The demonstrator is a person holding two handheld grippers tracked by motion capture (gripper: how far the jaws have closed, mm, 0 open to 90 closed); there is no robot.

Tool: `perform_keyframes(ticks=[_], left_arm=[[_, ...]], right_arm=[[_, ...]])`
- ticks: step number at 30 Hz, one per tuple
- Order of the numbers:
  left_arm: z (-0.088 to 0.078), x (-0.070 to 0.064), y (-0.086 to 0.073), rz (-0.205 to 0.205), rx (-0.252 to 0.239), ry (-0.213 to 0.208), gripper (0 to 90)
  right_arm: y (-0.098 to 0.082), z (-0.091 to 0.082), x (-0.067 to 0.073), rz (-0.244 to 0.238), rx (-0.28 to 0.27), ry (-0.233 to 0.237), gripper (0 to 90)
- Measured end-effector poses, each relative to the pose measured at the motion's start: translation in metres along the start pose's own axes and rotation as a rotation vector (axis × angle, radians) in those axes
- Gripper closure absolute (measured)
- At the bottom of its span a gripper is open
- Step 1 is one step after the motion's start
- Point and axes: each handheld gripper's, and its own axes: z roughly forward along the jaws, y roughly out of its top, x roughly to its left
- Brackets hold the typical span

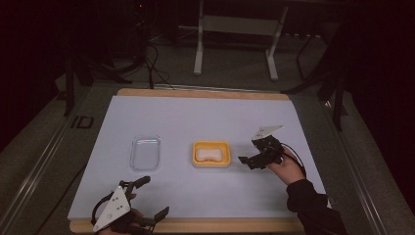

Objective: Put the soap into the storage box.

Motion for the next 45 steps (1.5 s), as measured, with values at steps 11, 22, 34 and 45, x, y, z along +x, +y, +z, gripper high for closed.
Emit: perform_keyframes(ticks=[11, 22, 34, 45], left_arm=[[0.0, 0.0, 0.0, 0.0, 0.001, 0.0, 0.0], [0.0, -0.001, 0.0, 0.002, 0.004, -0.002, 0.0], [0.0, -0.001, 0.001, 0.002, 0.006, -0.004, 0.0], [0.0, -0.001, 0.001, 0.003, 0.009, -0.007, 0.0]], right_arm=[[-0.025, -0.005, 0.01, 0.048, -0.016, -0.021, 14.0], [-0.04, -0.01, 0.02, 0.051, -0.034, -0.024, 14.0], [-0.064, -0.013, 0.026, 0.058, -0.044, -0.046, 14.0], [-0.071, -0.013, 0.026, 0.075, -0.059, -0.051, 14.0]])
